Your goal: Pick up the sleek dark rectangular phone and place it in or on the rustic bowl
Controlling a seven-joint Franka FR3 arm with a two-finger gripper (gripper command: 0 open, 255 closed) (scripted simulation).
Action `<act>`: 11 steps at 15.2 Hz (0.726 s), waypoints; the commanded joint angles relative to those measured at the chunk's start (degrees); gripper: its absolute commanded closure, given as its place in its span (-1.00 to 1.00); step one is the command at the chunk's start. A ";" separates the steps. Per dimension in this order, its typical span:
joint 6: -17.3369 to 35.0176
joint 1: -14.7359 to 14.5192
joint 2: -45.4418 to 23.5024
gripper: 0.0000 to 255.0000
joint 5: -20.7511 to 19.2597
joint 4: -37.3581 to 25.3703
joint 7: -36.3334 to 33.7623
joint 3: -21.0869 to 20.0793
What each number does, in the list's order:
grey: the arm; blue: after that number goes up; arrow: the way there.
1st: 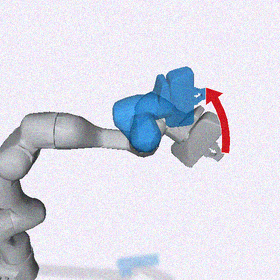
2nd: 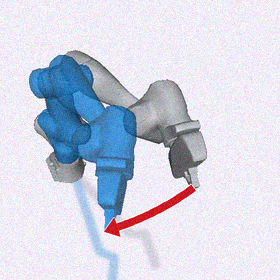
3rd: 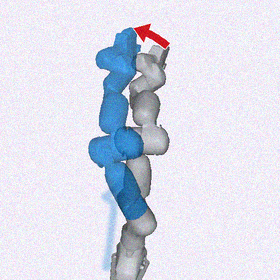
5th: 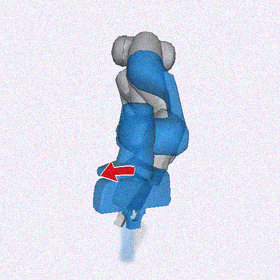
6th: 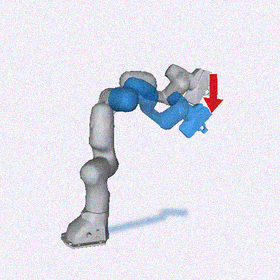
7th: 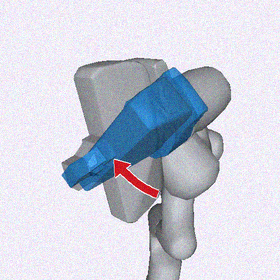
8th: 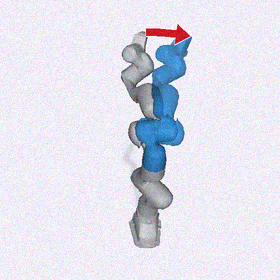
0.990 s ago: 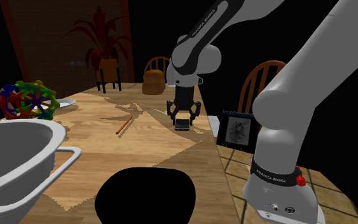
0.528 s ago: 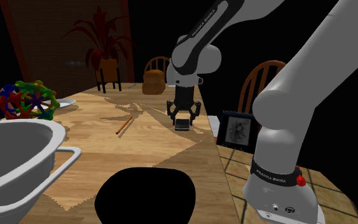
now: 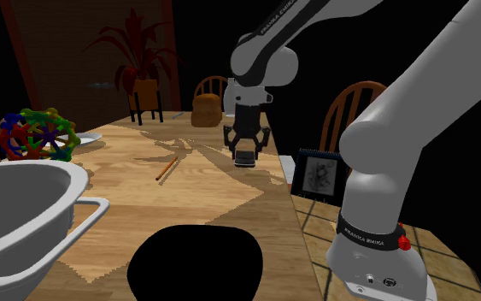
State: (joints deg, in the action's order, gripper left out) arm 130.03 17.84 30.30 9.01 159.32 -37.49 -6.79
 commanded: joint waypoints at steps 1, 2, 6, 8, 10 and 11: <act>-1.92 0.10 1.13 1.00 -0.20 -0.73 -0.04 0.17; -2.90 0.13 1.65 1.00 -0.28 -1.20 -0.10 0.22; -6.75 0.24 3.52 1.00 -0.60 -3.19 -0.36 0.43; -8.61 0.29 4.32 1.00 -0.76 -4.25 -0.48 0.54; -10.44 0.34 5.03 1.00 -0.91 -5.37 -0.59 0.65; -11.34 0.37 5.36 1.00 -0.98 -5.94 -0.65 0.70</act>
State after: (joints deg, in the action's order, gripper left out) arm 119.59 18.16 35.40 8.11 154.00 -38.10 -6.16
